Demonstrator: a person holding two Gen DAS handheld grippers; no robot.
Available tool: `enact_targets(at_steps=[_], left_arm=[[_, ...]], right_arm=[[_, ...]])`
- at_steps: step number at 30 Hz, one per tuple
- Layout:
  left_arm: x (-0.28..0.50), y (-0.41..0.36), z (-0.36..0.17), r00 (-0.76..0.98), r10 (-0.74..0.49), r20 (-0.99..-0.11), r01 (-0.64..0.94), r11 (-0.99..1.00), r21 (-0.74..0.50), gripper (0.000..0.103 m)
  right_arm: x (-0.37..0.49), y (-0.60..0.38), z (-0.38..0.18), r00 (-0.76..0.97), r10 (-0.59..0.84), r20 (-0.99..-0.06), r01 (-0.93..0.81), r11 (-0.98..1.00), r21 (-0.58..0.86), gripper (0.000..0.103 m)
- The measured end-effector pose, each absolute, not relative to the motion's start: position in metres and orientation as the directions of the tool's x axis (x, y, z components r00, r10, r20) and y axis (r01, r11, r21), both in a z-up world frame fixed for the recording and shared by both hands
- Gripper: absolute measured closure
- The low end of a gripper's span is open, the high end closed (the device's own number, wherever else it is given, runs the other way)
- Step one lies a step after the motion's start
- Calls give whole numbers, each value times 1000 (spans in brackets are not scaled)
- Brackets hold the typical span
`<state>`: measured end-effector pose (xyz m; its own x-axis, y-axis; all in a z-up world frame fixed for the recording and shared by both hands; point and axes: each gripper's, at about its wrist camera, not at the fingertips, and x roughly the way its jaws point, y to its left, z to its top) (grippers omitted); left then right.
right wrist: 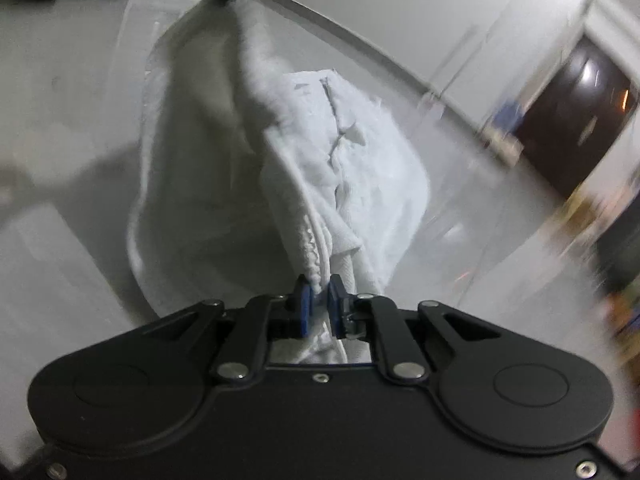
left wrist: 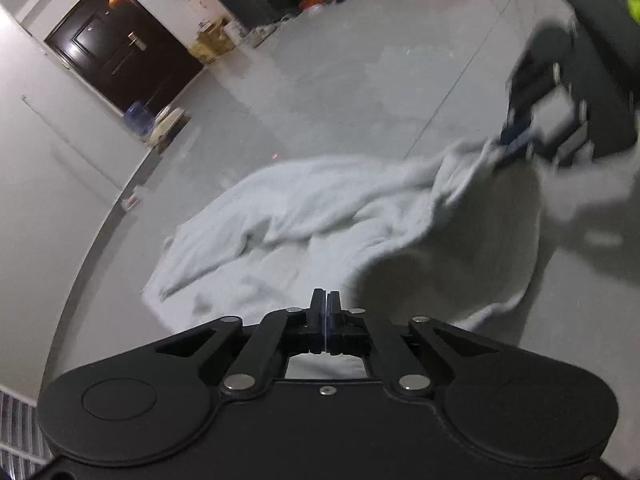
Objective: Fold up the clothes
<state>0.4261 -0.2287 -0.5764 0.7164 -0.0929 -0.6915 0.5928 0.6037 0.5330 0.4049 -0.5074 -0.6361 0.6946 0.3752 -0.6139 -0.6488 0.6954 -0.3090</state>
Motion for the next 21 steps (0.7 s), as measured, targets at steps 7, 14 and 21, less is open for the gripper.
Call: enact_targets(at_steps=[7, 14, 21], left_arm=[[374, -198, -634, 544, -49, -838, 654, 650, 387, 102], [384, -220, -686, 556, -74, -828, 745, 487, 456, 52], [416, -199, -731, 534, -191, -824, 816, 372, 442, 82]], right_arm=[[379, -499, -621, 373, 562, -738, -855, 517, -38, 91], [366, -498, -634, 289, 567, -771, -902, 431, -22, 58], [434, -517, -602, 524, 494, -694, -789, 589, -176, 34]])
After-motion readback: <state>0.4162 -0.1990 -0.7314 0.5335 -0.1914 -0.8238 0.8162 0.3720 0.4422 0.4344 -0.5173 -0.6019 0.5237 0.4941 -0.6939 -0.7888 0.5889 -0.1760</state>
